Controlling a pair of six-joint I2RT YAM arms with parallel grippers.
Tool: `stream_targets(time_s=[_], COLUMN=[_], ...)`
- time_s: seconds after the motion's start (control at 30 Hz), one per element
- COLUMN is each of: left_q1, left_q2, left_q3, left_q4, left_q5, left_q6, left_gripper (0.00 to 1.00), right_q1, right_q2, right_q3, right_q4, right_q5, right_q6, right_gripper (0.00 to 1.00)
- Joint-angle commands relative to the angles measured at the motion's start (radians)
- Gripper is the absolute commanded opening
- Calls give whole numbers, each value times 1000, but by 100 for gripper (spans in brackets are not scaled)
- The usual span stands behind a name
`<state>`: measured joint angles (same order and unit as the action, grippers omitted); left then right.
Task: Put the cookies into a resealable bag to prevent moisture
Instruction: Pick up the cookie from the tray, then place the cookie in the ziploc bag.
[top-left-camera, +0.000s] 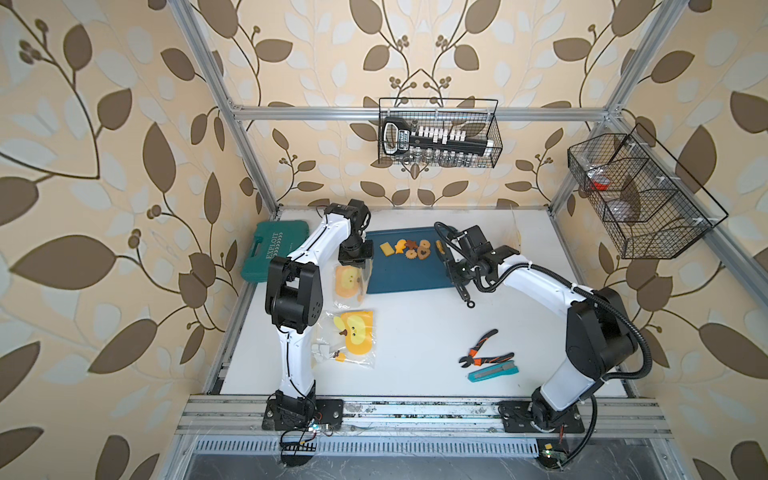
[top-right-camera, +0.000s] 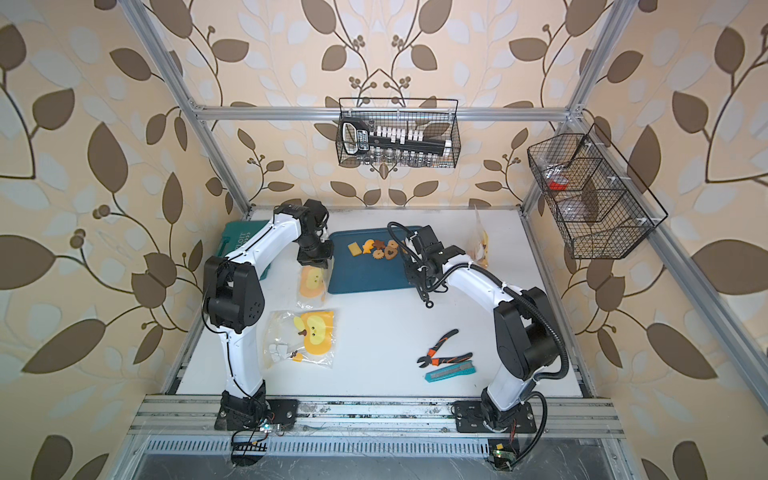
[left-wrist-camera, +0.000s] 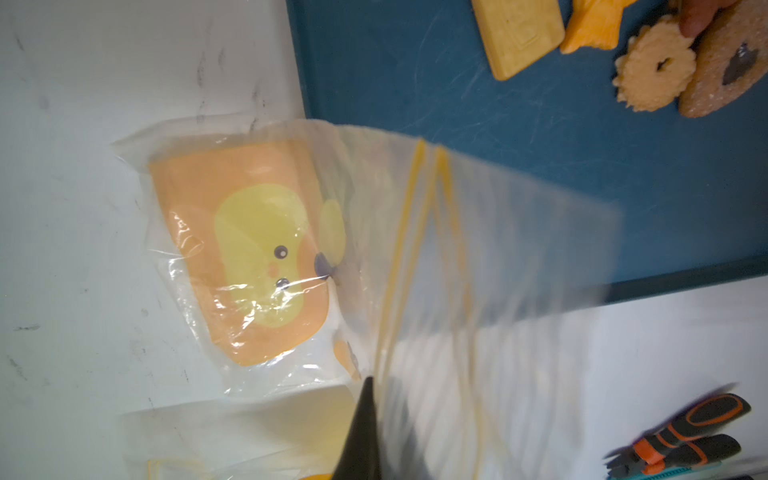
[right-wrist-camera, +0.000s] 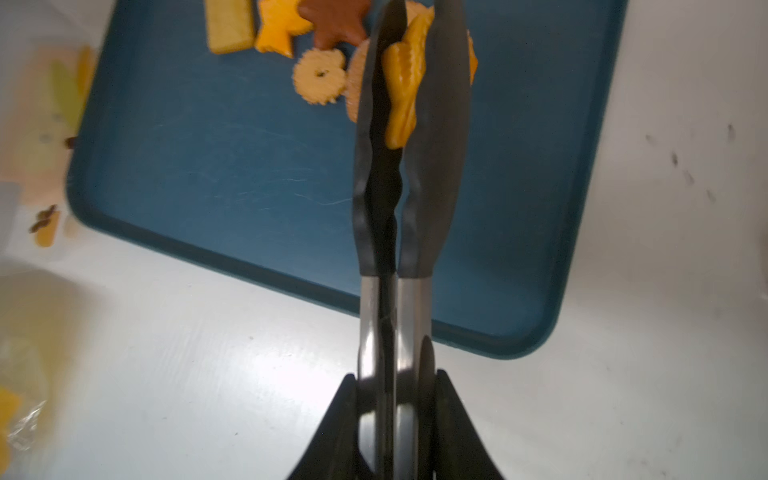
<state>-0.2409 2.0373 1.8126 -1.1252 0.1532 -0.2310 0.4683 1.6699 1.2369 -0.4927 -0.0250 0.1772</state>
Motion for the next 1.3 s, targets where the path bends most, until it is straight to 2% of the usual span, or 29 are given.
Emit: stream_targets(time_s=[0.0, 0.07, 0.17, 0.47, 0.8, 1.03, 1.27], left_q1=[5, 5, 5, -1, -6, -8, -8], left_q2=[-7, -2, 1, 9, 13, 15, 14], left_q3=[15, 8, 1, -11, -13, -13, -12], left_q4=[0, 7, 17, 28, 28, 26, 25], left_q5=[26, 31, 47, 61, 71, 64, 58], left_q6=[-15, -16, -16, -7, -2, 2, 1], left_gripper=[0, 0, 0, 0, 0, 0, 0], right_q1=[46, 71, 123, 218, 255, 254, 254], right_q2=[-34, -37, -25, 33, 95, 87, -5], right_q3=[5, 21, 59, 150, 230, 222, 112], right_q4=[42, 45, 29, -45, -79, -69, 4], right_q5=[-139, -219, -273, -324, -375, -395, -406], right_q6=[-30, -31, -51, -128, -154, -145, -114], right_gripper=[24, 22, 20, 15, 13, 11, 6])
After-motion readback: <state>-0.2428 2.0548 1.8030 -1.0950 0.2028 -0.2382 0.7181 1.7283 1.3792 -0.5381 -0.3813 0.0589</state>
